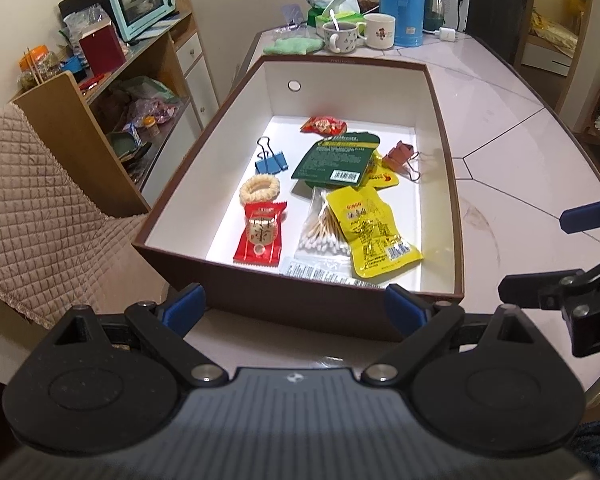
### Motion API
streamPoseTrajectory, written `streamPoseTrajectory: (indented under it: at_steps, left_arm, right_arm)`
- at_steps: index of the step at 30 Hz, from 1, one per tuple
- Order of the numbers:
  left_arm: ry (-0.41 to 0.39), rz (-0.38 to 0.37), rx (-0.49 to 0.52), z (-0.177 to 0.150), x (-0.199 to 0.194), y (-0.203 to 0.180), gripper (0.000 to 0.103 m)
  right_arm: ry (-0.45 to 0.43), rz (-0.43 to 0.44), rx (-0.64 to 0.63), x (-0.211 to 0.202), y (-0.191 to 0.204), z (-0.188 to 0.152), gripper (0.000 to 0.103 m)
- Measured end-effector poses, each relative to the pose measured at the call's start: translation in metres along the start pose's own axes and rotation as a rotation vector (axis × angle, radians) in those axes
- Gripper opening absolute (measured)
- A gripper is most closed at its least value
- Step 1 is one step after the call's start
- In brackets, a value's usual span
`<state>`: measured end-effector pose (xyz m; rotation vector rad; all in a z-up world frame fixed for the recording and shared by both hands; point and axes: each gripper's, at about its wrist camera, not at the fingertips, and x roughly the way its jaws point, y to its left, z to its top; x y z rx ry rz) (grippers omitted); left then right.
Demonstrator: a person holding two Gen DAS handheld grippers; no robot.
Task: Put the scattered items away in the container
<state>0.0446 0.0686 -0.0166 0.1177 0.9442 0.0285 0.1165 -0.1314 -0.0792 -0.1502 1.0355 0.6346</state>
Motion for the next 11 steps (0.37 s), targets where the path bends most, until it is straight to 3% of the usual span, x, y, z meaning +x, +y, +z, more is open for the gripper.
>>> streamPoseTrajectory:
  at_steps: [11]
  left_arm:
    - [-0.013,0.028,-0.028,0.0051,-0.0009,-0.0023,0.094]
  right_arm:
    - [0.016,0.031,-0.03,0.0063,-0.006,0.0073,0.103]
